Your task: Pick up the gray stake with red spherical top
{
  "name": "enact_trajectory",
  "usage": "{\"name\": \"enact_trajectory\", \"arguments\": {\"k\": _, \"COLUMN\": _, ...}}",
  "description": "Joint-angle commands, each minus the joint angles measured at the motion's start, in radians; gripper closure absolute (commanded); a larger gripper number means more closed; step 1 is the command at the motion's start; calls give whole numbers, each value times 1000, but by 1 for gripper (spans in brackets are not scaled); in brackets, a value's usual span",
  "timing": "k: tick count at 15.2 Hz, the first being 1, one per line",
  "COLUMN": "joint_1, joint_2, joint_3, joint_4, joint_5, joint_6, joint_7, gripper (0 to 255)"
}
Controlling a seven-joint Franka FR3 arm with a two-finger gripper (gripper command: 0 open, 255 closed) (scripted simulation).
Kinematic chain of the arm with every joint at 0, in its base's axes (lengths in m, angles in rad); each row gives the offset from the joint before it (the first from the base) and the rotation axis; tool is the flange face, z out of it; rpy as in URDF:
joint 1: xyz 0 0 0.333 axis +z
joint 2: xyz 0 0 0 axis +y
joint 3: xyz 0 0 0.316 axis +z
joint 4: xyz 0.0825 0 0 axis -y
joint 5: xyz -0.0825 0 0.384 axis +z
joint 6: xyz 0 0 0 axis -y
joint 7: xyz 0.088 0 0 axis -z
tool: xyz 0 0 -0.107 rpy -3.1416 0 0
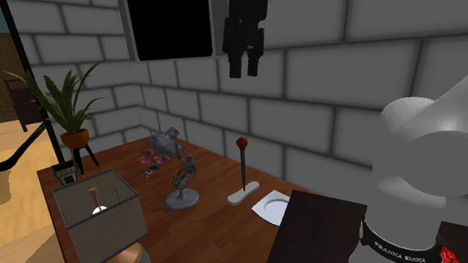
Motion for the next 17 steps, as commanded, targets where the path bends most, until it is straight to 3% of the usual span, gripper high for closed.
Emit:
{"name": "enact_trajectory", "arguments": {"k": 1, "joint_1": 0, "joint_2": 0, "joint_3": 0, "joint_4": 0, "joint_5": 0, "joint_6": 0, "joint_7": 0, "gripper": 0}}
{"name": "enact_trajectory", "arguments": {"k": 9, "joint_1": -55, "joint_2": 160, "joint_3": -121, "joint_4": -39, "joint_5": -62, "joint_6": 191, "joint_7": -106, "gripper": 0}}
{"name": "enact_trajectory", "arguments": {"k": 17, "joint_1": -92, "joint_2": 383, "joint_3": -242, "joint_4": -2, "joint_5": -80, "joint_6": 372, "joint_7": -217, "gripper": 0}}
